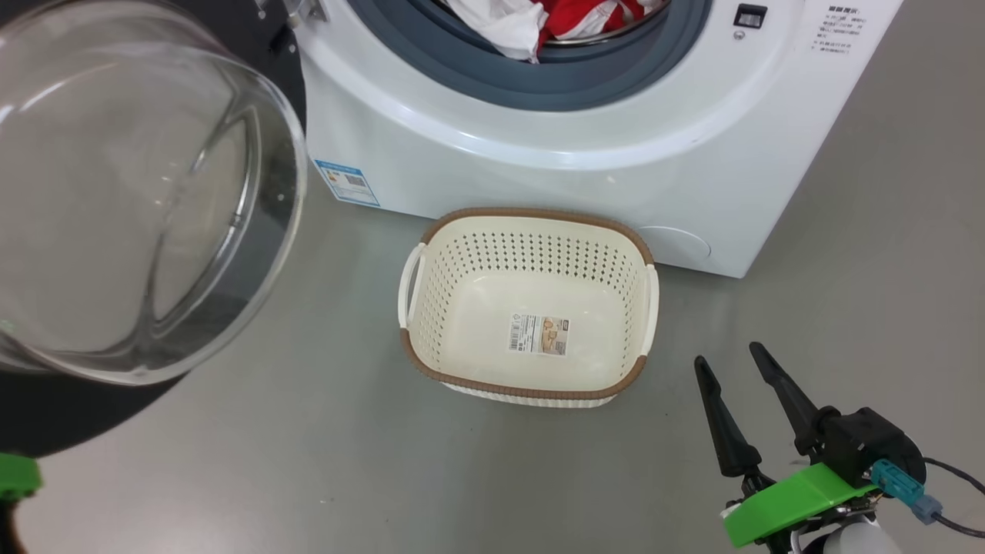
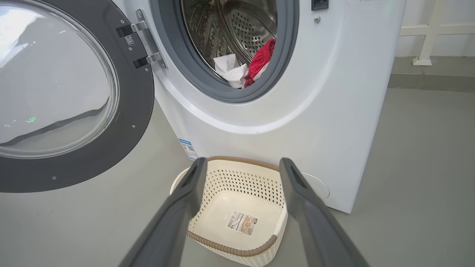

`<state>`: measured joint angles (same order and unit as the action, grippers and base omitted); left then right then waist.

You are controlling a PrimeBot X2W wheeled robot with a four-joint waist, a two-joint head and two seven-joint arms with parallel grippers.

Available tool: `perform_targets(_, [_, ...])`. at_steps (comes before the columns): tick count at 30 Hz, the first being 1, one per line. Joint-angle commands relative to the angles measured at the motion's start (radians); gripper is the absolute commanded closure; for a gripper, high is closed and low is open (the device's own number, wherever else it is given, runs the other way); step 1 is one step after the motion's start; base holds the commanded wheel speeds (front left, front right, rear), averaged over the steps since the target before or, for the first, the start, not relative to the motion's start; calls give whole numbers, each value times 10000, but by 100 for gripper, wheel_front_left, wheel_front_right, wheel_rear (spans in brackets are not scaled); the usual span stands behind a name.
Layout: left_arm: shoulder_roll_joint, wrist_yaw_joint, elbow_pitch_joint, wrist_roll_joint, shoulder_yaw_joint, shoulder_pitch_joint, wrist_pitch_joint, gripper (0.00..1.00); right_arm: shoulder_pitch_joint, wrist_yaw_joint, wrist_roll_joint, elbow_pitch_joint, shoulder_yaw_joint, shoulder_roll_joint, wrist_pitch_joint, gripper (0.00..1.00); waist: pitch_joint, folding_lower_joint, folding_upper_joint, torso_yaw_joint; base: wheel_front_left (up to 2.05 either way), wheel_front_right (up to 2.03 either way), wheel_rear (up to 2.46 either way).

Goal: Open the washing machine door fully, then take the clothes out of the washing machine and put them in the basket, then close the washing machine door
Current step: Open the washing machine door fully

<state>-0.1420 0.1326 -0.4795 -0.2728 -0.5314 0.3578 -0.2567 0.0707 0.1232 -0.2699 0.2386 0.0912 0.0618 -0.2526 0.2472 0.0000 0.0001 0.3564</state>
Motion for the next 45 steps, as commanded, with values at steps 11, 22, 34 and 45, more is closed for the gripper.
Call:
perform_targets(11, [-1384, -20, -889, -7, -967, 1233, -51, 100, 666, 75, 331, -347, 291, 79, -91, 0, 587, 0, -1, -171, 0, 0, 0])
perform_targets(22, [-1639, -20, -1436, 128, -1206, 1603, -51, 100, 733, 75, 341, -319, 405, 94, -91, 0, 536, 0, -1, -260, 0, 0, 0])
perform_targets(34, [-1655, -20, -1328, -287, -411, 840, -51, 100, 485, 75, 176, -252, 530, 37, -92, 0, -111, 0, -1, -364, 0, 0, 0])
perform_targets(45, [-1065, -19, 279, -864, 804, -998, -51, 100, 62, 75, -67, -250, 496, -18, -92, 0, -934, 0, -1, -475, 0, 0, 0])
